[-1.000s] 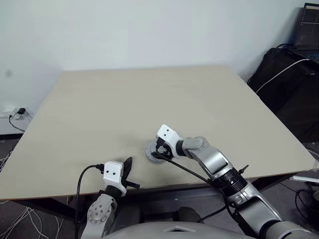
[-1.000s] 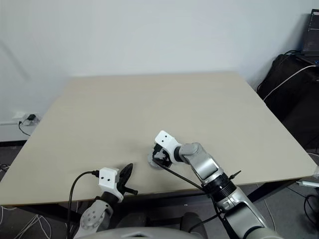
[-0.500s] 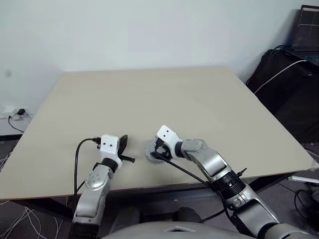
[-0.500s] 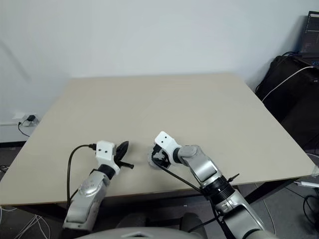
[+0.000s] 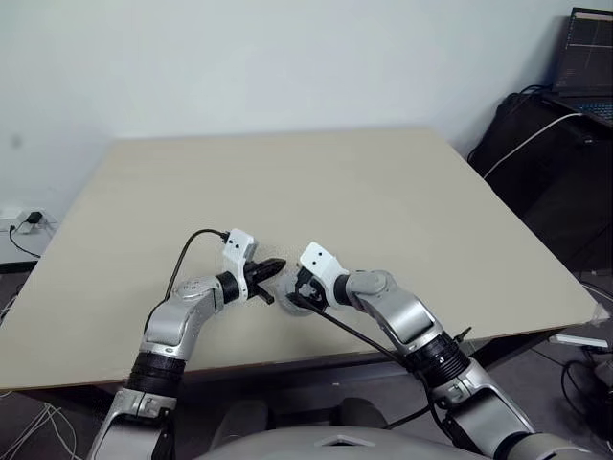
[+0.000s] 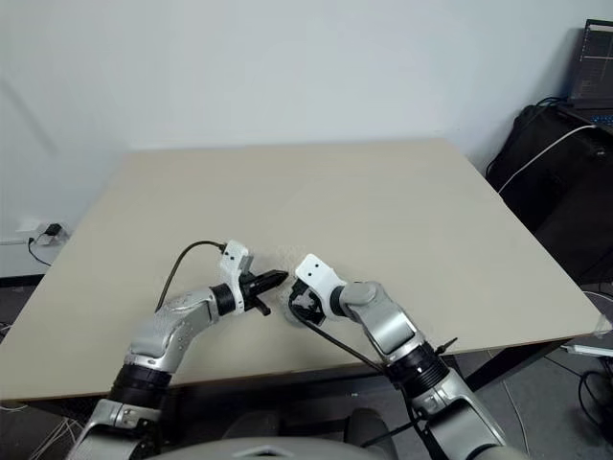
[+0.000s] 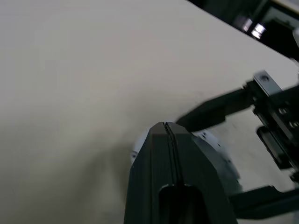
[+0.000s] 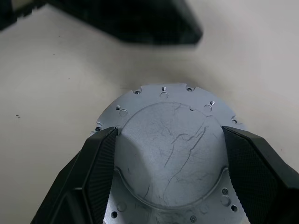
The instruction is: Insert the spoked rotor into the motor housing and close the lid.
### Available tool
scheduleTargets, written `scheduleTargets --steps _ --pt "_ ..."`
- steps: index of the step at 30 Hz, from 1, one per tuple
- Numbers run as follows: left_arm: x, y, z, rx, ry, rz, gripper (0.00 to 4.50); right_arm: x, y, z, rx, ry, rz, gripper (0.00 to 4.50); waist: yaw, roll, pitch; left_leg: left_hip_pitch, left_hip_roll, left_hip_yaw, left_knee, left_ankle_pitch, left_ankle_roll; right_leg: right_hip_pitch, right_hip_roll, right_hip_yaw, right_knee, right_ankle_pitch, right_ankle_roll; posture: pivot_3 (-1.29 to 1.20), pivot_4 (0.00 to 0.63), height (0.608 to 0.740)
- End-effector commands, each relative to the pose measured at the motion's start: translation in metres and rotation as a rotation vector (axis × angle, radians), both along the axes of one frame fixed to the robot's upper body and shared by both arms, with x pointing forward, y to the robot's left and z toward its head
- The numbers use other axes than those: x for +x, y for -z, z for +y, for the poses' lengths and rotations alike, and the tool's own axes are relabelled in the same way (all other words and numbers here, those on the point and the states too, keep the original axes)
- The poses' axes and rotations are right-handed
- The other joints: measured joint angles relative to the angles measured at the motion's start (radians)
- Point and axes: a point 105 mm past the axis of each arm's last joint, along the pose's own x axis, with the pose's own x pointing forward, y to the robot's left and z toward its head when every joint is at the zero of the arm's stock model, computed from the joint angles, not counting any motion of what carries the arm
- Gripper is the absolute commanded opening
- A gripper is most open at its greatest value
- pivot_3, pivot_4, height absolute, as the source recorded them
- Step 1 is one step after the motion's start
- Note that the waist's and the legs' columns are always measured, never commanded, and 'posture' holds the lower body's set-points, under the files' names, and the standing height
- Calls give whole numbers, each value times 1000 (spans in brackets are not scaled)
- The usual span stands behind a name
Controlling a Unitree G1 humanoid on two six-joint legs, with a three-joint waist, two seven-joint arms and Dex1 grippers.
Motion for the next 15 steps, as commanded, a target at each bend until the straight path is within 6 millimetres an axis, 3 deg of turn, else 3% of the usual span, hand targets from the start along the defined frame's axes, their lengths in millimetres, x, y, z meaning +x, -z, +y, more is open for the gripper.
scheduleTargets --steps 1,15 --pt "1 0 -6 29 52 16 0 -6 16 -10 -52 30 52 3193 0 0 0 0 0 0 0 0 0 0 0 0 0 0 0 0 0 740" --pt "-8 21 -5 117 81 88 0 -8 16 -10 -51 37 53 3193 1 0 0 0 0 0 0 0 0 0 0 1 0 0 0 0 0 740"
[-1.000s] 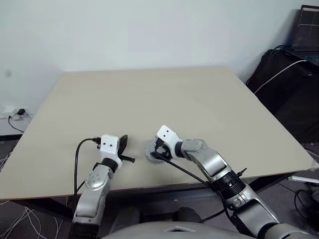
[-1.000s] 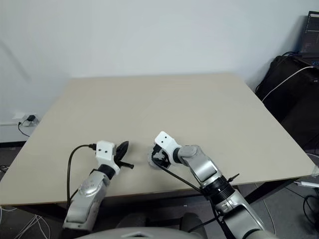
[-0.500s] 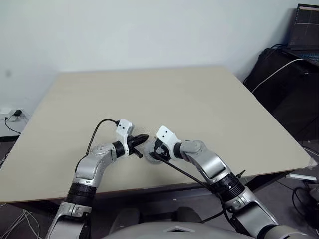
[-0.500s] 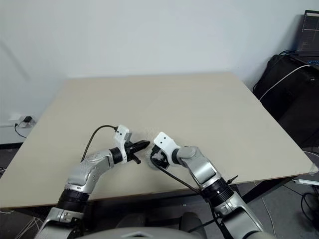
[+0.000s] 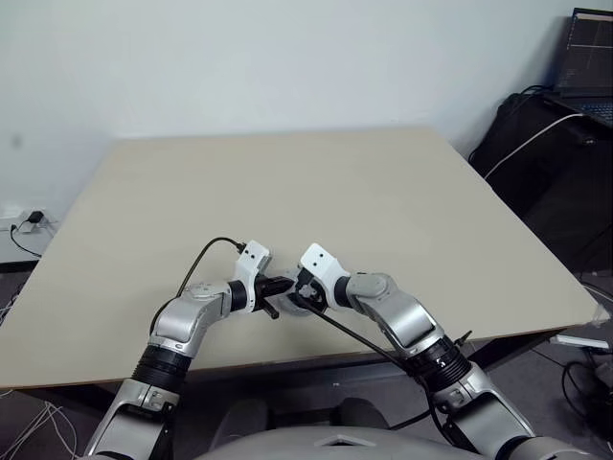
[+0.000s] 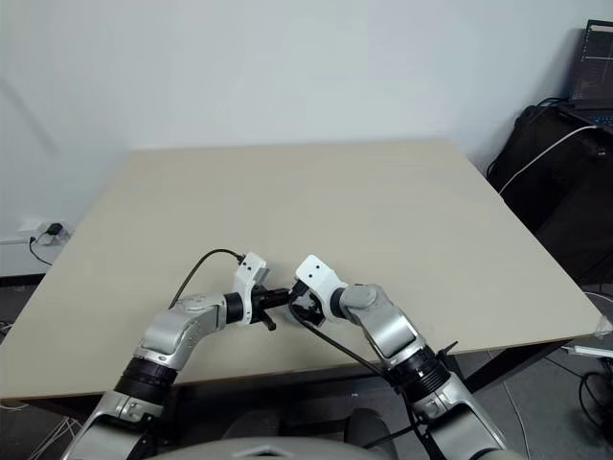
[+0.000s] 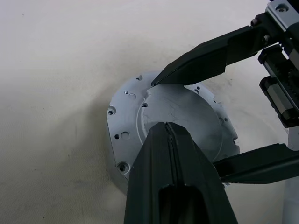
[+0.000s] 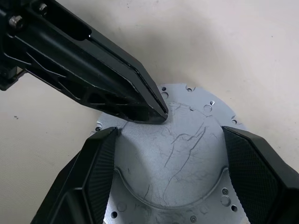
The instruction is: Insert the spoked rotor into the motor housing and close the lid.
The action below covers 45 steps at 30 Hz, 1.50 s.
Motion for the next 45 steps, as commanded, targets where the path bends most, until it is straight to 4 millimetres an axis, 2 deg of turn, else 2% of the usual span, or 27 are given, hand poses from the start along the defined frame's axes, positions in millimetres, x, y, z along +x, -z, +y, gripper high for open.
scheduleTargets --steps 1,7,9,11,19,28,33,36,38,42,45 --pt "2 -1 0 26 13 -6 0 -7 16 -9 -51 23 60 3193 0 0 0 0 0 0 0 0 0 0 0 0 0 0 0 0 0 740" --pt "1 -3 -4 31 25 -16 0 -7 13 -9 -40 26 50 3193 1 0 0 0 0 0 0 0 0 0 0 0 0 0 0 0 0 740" --pt "1 -3 -5 30 26 -18 0 -7 12 -10 -32 37 46 3942 1 0 0 0 0 0 0 0 0 0 -1 0 0 0 0 0 0 740" --pt "1 -3 -6 31 27 -19 0 -7 11 -13 -30 52 43 4485 0 0 0 0 0 0 0 0 0 0 -1 0 0 0 0 0 0 740" --pt "-1 -3 -11 15 35 -24 0 -19 11 -33 -60 95 40 4485 2 -1 0 0 0 0 0 -1 -1 0 -2 0 0 -3 5 0 0 740" --pt "-1 -4 -10 10 33 -28 0 -33 -16 -48 -11 92 14 4485 7 -5 4 -2 0 0 0 -1 -1 -1 -3 -1 -1 -3 5 0 0 740" --pt "0 -4 -8 13 29 -31 0 -31 -31 -49 200 246 62 4485 7 -7 7 -3 1 0 0 -1 -1 -3 -3 -1 -1 -3 5 0 0 740" --pt "1 -4 -6 9 12 -31 0 -15 -32 -55 388 480 113 4485 8 -7 7 -3 1 -1 0 -2 -2 -3 -3 -1 0 -3 5 0 0 740" --pt "2 -3 -5 7 3 -31 0 -11 -32 -56 479 570 147 4485 7 -7 7 -3 1 -1 0 -3 -5 -3 -6 -1 0 -2 6 0 0 740" --pt "1 -3 -5 8 2 -29 0 -8 -26 -52 580 652 246 4485 5 -6 8 -4 0 0 0 -3 -5 -3 -9 -1 -1 1 1 0 0 740" --pt "1 -2 -3 12 -1 -27 0 -7 -11 -50 600 704 333 4485 0 -4 8 -4 -1 0 -1 -3 -5 -4 -9 -1 0 1 1 0 0 740"
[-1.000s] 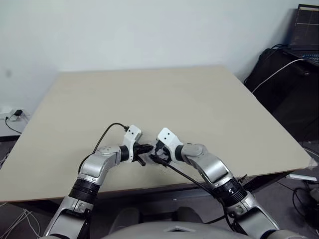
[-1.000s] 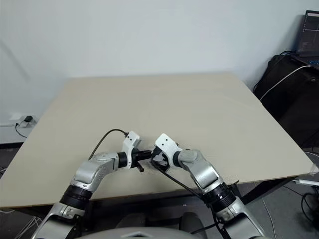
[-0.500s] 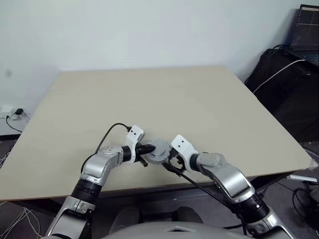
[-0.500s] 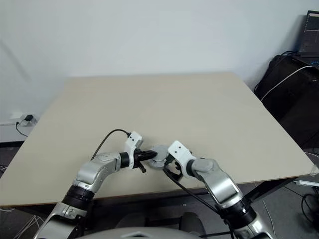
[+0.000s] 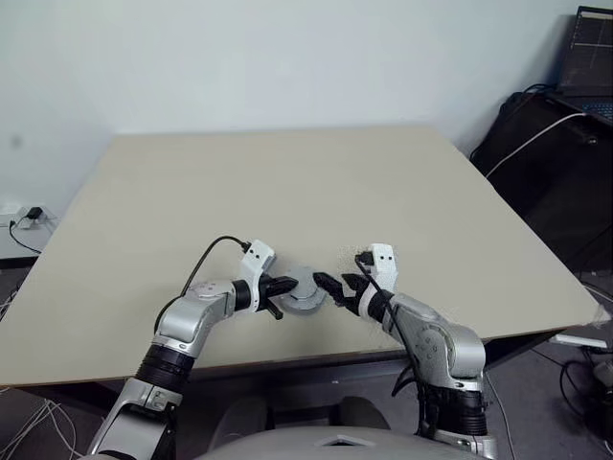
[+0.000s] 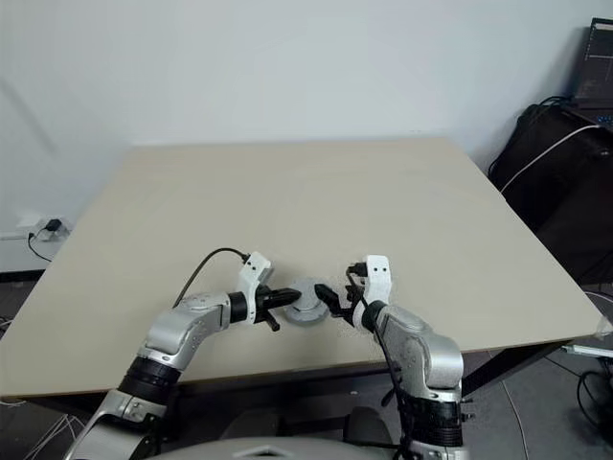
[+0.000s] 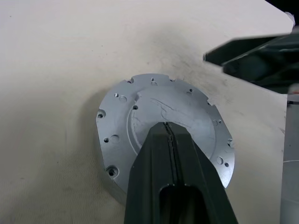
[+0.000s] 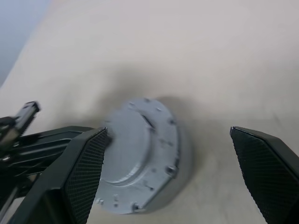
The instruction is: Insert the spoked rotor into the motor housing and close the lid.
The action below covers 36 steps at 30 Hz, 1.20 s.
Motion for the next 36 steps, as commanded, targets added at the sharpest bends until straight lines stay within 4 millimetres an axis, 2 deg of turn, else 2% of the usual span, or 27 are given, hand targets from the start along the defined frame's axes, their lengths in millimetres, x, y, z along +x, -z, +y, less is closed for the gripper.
scheduleTargets --steps 1,6,13,20,25,36 --pt "1 0 3 9 -11 -8 0 6 3 5 67 29 45 4485 -3 1 0 0 0 0 0 0 0 0 0 0 0 0 0 0 0 740" --pt "1 0 5 14 -18 -7 0 -1 10 21 210 -25 152 4485 -4 2 0 0 0 0 -2 0 0 -1 0 0 0 0 -1 0 0 740" --pt "0 1 6 15 -22 -4 0 -5 10 33 362 -56 239 4485 -6 2 0 1 0 0 -2 1 1 0 2 0 0 0 -1 0 0 740" --pt "-2 4 8 21 -25 2 0 -6 7 47 444 -84 282 4485 -13 3 0 1 0 0 -2 1 1 0 3 0 0 -1 -1 0 0 740" --pt "-4 5 7 22 -25 7 0 -7 14 60 502 -90 330 4485 -16 3 0 1 0 0 -2 1 2 0 3 0 0 -1 -1 0 0 740" --pt "-6 6 11 30 -35 10 0 -4 -7 77 714 -122 325 4485 -28 3 0 1 1 0 -3 1 2 -1 3 1 0 0 -1 0 0 740"
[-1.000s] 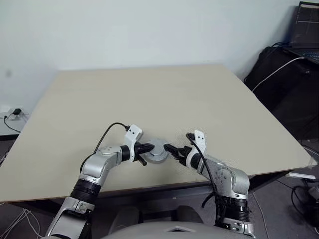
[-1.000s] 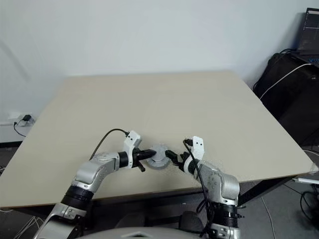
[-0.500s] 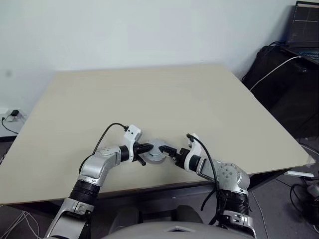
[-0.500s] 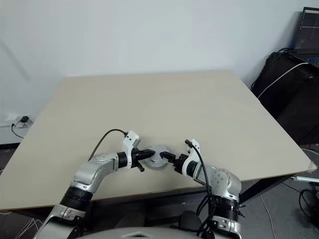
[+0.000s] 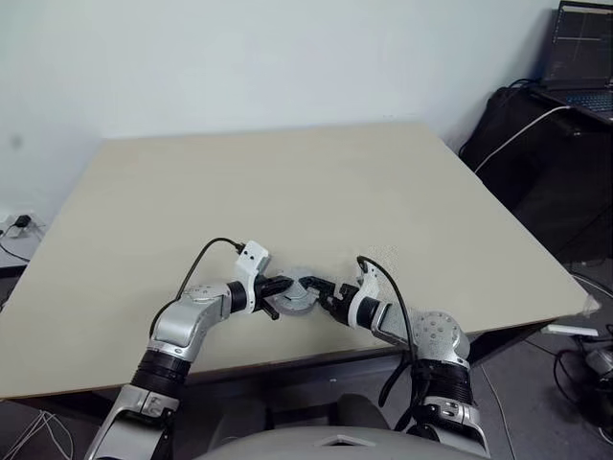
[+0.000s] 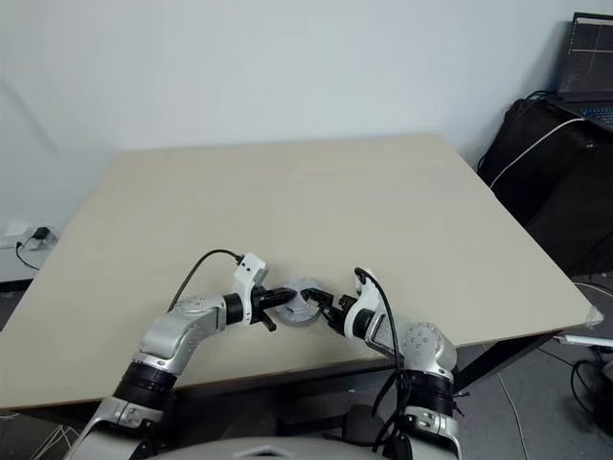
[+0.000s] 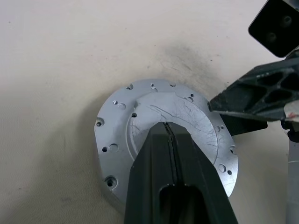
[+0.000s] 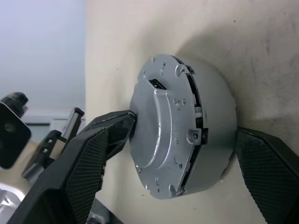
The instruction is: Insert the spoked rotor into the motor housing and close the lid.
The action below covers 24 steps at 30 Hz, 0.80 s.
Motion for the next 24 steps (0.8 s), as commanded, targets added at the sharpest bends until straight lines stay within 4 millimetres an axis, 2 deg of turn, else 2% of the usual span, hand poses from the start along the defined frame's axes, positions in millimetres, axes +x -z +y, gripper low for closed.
scheduleTargets --steps 1,3,6,12,15,24 --pt "-4 5 3 25 -2 22 0 -1 -32 51 222 -73 -43 4485 0 0 0 0 0 0 0 0 1 0 0 0 0 0 0 0 0 740" --pt "-4 5 3 25 -3 22 0 -4 -31 53 222 -93 -38 4485 0 0 0 0 0 0 -1 1 1 0 0 0 0 0 0 0 0 740" --pt "-4 6 3 26 -4 23 0 -7 -32 55 230 -113 -32 3917 0 0 0 0 0 0 -2 1 1 -1 -1 0 0 0 0 0 0 740" --pt "-6 7 3 24 -6 28 0 -9 -30 55 225 -111 -23 1956 0 0 0 0 0 0 -6 2 1 0 0 0 0 0 0 0 0 740" --pt "-6 7 3 24 -7 30 0 -8 -29 54 214 -106 -24 1263 0 0 0 0 0 0 -6 3 1 0 0 0 0 0 0 0 0 740" --pt "-6 6 4 10 -28 24 0 -9 -19 49 146 -87 2 1263 0 1 0 1 0 0 -7 3 1 0 4 0 0 -2 -3 0 0 740"
